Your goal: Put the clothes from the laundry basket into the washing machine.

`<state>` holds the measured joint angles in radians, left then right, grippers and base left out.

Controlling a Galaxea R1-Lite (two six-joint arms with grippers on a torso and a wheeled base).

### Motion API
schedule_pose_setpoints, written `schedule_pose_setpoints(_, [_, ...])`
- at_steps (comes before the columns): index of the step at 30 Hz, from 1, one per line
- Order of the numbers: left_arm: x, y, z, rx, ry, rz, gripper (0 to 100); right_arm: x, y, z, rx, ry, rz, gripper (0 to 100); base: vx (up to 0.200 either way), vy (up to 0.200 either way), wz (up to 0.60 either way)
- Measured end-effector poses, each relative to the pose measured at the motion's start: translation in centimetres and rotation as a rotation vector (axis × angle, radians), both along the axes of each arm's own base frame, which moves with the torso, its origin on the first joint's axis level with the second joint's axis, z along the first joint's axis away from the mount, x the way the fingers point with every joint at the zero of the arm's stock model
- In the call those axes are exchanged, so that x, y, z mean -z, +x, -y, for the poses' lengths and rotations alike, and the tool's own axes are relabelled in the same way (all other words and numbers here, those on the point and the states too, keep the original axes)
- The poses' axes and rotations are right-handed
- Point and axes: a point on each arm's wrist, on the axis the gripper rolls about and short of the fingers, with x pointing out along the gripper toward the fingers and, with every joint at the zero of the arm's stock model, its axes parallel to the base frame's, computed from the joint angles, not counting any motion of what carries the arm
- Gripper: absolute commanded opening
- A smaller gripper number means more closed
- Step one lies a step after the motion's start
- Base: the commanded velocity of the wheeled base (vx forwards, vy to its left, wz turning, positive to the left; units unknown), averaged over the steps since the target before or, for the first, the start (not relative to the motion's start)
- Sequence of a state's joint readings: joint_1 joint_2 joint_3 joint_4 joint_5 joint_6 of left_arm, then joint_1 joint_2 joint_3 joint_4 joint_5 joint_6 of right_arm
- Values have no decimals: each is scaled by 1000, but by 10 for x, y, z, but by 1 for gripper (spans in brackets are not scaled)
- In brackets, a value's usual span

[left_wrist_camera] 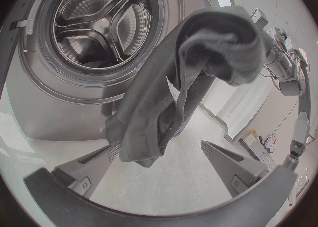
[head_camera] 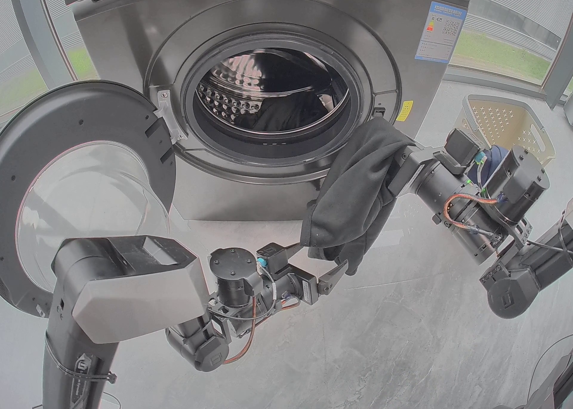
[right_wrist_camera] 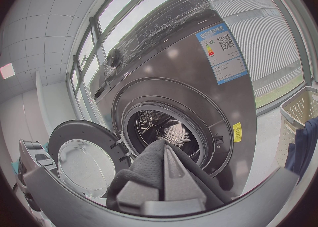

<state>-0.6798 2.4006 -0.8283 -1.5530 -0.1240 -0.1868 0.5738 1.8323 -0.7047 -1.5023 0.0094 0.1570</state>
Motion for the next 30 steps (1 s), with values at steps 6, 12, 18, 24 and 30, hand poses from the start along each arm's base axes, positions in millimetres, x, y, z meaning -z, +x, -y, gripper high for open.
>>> schedule_pose_setpoints(6, [10, 12, 8, -1, -12, 11, 100, 2, 0, -2, -5, -1, -6, 0, 0, 0, 0])
schedule_pose_setpoints(12, [17, 23, 10, -18, -24, 20, 100, 4, 0, -2, -6, -2, -11, 0, 0, 0, 0])
schedule_pose_setpoints(18, [21, 37, 14, -39, -43, 49, 100, 5, 0, -2, -7, -3, -13, 0, 0, 0, 0])
schedule_pose_setpoints(24, [29, 43, 18, -43, -48, 56, 0, 5, -1, -2, -7, -2, -13, 0, 0, 0, 0])
schedule_pose_setpoints(30, [34, 48, 19, -51, -47, 60, 0, 7, -1, -2, -8, -1, -18, 0, 0, 0, 0])
